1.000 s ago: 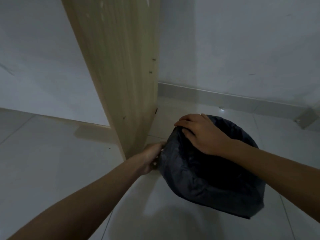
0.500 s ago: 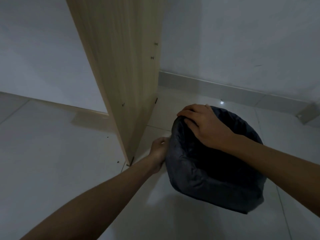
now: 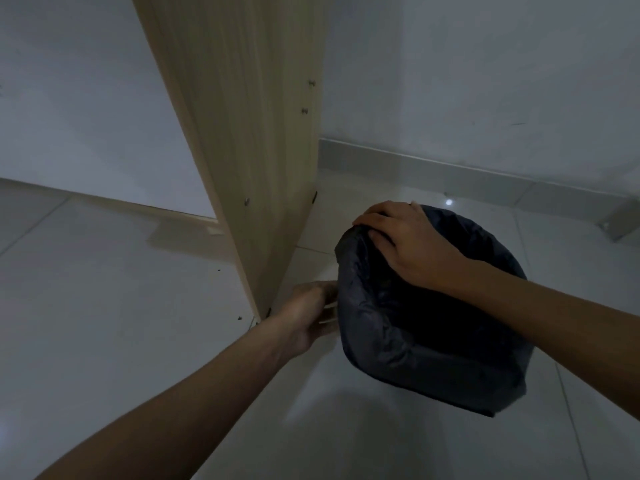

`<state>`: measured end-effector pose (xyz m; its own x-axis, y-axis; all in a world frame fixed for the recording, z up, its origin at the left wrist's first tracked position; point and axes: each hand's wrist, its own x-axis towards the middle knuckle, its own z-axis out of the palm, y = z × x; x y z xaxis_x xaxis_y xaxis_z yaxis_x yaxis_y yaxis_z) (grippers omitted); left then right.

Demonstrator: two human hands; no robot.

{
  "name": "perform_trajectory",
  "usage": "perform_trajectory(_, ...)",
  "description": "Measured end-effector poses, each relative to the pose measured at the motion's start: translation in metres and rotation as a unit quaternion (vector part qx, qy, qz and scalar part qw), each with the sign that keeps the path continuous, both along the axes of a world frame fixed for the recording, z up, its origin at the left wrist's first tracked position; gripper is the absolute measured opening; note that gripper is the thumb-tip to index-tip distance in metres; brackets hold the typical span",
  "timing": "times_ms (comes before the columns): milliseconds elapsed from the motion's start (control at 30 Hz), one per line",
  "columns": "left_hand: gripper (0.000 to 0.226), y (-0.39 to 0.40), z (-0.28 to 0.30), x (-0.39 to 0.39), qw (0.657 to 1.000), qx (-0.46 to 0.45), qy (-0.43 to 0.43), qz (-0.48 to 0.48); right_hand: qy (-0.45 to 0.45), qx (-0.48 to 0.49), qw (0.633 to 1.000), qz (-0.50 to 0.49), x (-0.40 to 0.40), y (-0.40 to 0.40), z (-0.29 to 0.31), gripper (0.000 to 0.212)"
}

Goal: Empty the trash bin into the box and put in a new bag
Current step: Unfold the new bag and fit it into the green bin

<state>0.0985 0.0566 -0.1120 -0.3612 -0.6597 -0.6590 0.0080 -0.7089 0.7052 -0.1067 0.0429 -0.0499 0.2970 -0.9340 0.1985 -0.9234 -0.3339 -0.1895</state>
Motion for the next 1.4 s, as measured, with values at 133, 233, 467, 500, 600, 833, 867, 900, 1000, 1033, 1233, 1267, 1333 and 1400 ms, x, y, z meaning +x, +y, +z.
perform_trajectory(133,0.027,0.013,-0.012,0.002,0.999,0.027,0.017,0.041,-0.005,0.006,1.000,0.003,-0.002,0.002,0.002,0.033)
perform_trajectory(233,0.028,0.039,-0.024,0.010,0.996,-0.011,-0.017,0.091,-0.008,0.012,1.000,0.003,-0.001,0.003,0.002,0.034)
perform_trajectory(467,0.026,0.074,-0.037,0.029,0.988,0.002,0.130,-0.087,-0.003,0.027,1.000,0.004,0.000,0.003,0.005,0.034)
perform_trajectory(500,0.023,0.073,-0.038,0.027,0.990,0.005,0.126,-0.067,-0.003,0.033,0.999,0.004,0.000,0.003,0.006,0.035)
perform_trajectory(600,0.028,0.073,-0.041,0.023,0.990,0.039,0.134,-0.026,-0.005,0.059,0.998,0.001,-0.003,0.000,0.008,0.037)
perform_trajectory(833,0.031,0.064,-0.046,0.006,0.997,0.041,0.039,-0.043,-0.075,0.052,0.996,0.008,-0.013,0.015,0.029,0.040)
perform_trajectory(867,0.026,0.063,-0.043,0.008,0.999,0.001,-0.019,-0.042,-0.093,0.029,0.995,0.007,-0.019,0.019,0.035,0.037)
perform_trajectory(900,0.021,0.060,-0.040,0.009,0.995,-0.047,-0.090,-0.022,-0.113,0.012,0.994,-0.002,-0.027,0.023,0.040,0.031)
perform_trajectory(1000,0.011,0.053,-0.013,0.019,0.925,-0.236,-0.260,0.143,-0.166,0.057,0.982,-0.066,-0.049,0.037,0.053,0.020)
perform_trajectory(1033,0.015,0.051,0.005,0.021,0.890,-0.321,-0.267,0.183,-0.155,0.109,0.979,-0.078,-0.055,0.042,0.055,0.021)
perform_trajectory(1233,0.017,0.002,0.115,-0.054,0.724,-0.651,-0.099,-0.208,0.103,0.392,0.914,-0.003,-0.050,0.062,0.032,0.024)
perform_trajectory(1267,0.012,-0.013,0.114,-0.072,0.658,-0.659,-0.145,-0.335,0.131,0.423,0.896,0.003,-0.049,0.061,0.025,0.028)
perform_trajectory(1333,0.016,-0.038,0.101,-0.103,0.460,-0.629,-0.278,-0.562,0.191,0.486,0.853,0.013,-0.050,0.047,0.002,0.036)
perform_trajectory(1400,0.026,-0.039,0.082,-0.124,0.244,-0.500,-0.401,-0.728,0.258,0.539,0.801,0.038,-0.061,0.021,-0.048,0.048)
